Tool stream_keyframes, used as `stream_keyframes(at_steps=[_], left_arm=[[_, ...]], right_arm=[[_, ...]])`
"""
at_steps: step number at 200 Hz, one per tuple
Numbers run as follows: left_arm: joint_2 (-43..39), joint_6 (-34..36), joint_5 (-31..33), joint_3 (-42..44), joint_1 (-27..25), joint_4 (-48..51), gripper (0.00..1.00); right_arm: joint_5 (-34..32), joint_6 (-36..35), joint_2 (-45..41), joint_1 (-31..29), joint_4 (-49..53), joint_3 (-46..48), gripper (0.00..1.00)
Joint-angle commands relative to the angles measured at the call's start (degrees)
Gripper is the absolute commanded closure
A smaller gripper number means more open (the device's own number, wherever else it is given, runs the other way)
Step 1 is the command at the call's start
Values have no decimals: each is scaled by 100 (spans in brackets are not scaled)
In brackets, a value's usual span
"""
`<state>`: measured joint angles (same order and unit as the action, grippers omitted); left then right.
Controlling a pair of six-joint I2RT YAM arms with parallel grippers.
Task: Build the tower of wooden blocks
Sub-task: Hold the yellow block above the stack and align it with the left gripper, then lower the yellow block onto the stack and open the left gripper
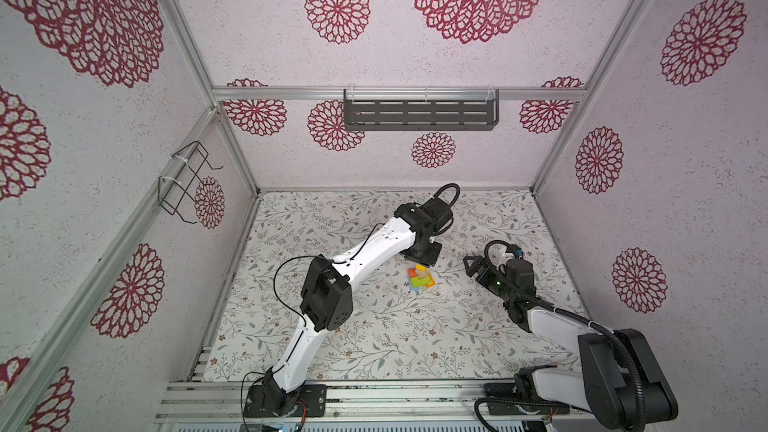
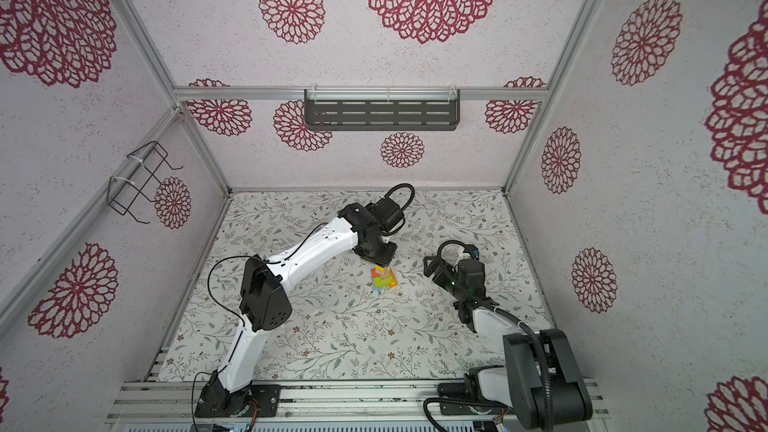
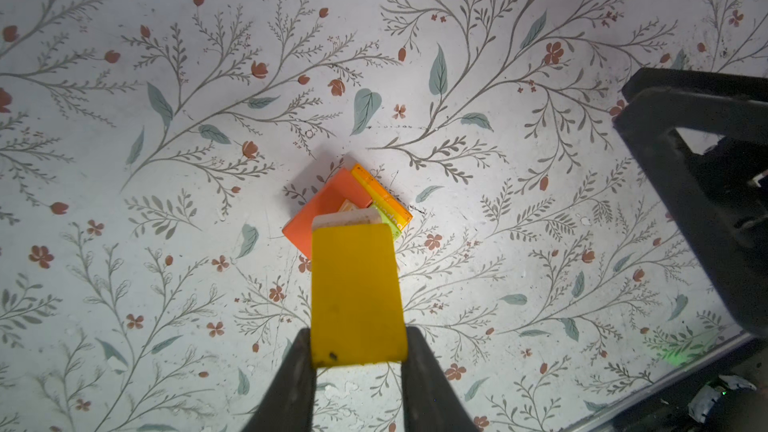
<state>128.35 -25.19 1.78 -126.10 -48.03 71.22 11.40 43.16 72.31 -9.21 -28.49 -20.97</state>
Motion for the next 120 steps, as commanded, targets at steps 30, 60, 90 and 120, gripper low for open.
stream_keyframes(at_steps=[30, 60, 90, 120], left_arm=[[93, -47, -20, 16, -42, -41, 73], [112, -52, -29, 10, -39, -39, 73], [143, -39, -75, -42, -38, -14, 73], [190, -23, -46, -123, -42, 50, 73]], right_arm=[[98, 53, 56, -48, -211, -54, 1], [99, 53, 64, -59, -216, -56, 1], [93, 35, 64, -57, -217, -65, 1], [106, 27, 59, -62, -188, -74, 1]])
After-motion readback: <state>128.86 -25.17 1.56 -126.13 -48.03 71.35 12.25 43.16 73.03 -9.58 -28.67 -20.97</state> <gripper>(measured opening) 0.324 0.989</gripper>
